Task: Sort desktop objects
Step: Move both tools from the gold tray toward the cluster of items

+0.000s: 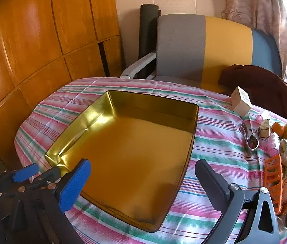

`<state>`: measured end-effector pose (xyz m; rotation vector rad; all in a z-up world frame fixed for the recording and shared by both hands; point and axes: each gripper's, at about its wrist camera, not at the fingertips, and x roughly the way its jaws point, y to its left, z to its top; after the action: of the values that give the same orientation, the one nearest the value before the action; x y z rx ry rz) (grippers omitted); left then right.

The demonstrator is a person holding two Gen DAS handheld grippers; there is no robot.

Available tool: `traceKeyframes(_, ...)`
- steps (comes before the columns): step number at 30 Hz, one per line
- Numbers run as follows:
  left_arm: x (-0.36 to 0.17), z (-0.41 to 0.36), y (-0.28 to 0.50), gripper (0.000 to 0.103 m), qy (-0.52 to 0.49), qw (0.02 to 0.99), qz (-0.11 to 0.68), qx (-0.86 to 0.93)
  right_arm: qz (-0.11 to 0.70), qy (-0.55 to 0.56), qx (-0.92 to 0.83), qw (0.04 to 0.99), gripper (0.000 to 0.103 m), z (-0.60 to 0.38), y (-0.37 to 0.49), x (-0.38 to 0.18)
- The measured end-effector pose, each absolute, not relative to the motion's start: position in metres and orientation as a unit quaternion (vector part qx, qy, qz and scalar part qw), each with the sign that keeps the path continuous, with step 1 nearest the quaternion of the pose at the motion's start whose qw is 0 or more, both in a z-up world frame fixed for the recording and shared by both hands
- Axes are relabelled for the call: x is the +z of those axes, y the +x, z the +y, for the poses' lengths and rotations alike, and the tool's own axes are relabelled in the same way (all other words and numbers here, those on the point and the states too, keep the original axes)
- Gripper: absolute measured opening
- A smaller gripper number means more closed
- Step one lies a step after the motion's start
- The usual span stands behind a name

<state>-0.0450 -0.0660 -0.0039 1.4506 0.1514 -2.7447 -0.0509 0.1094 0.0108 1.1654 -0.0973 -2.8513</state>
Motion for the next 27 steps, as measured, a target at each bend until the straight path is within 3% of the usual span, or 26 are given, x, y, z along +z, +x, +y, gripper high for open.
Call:
traceKeyframes(19,-0.008,-0.026,-0.030,0.054,0.468,-0.096,0.101,-0.873,-0.038,0.334,-0.940,0.060,0.103,0.152,0.000,0.047)
traceKeyframes(27,-0.005,0.052,-0.009,0.054,0.469,-0.223,0.017,-0.854,-0.075,0.321,-0.944,0.014,0.103,0.245,0.057,0.038)
